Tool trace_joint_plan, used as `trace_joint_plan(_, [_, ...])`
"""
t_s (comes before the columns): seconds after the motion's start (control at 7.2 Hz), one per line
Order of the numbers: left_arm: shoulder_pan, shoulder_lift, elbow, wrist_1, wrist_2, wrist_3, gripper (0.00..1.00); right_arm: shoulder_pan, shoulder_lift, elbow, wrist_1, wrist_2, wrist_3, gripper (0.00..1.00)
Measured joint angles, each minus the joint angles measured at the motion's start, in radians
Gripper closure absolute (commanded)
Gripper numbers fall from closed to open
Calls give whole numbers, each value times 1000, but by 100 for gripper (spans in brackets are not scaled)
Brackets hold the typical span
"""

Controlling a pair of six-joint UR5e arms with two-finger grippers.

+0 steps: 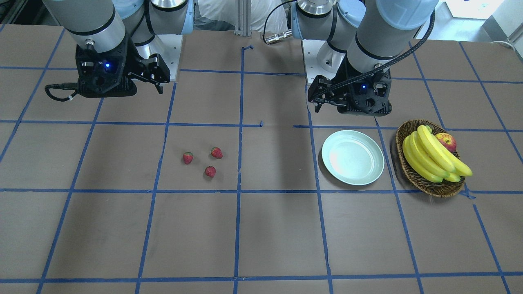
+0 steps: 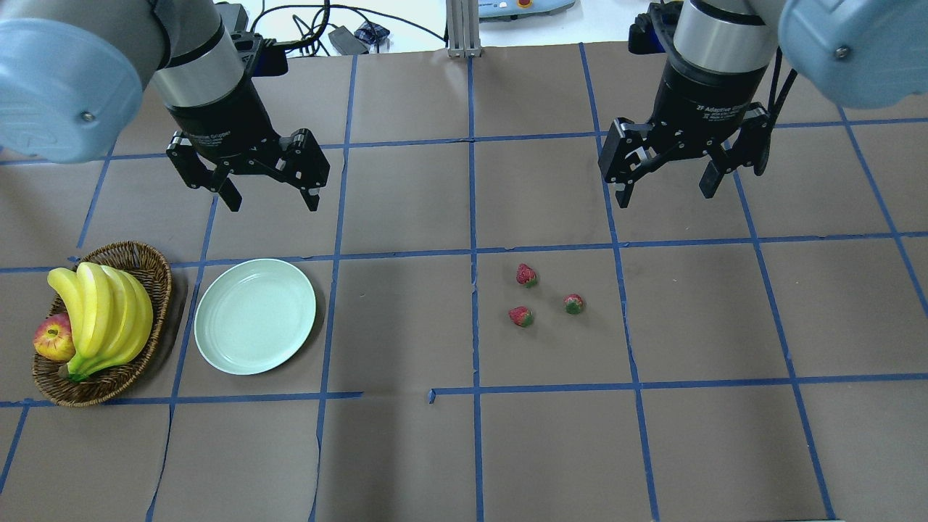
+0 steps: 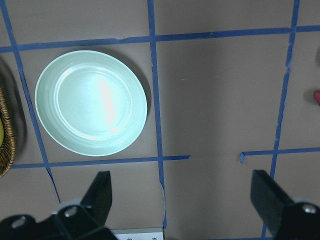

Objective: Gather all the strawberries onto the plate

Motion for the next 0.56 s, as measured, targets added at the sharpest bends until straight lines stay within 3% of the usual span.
trace_joint_plan(0.56, [0, 1, -10, 10, 3, -2, 0, 0, 4, 3, -14, -4, 7, 0])
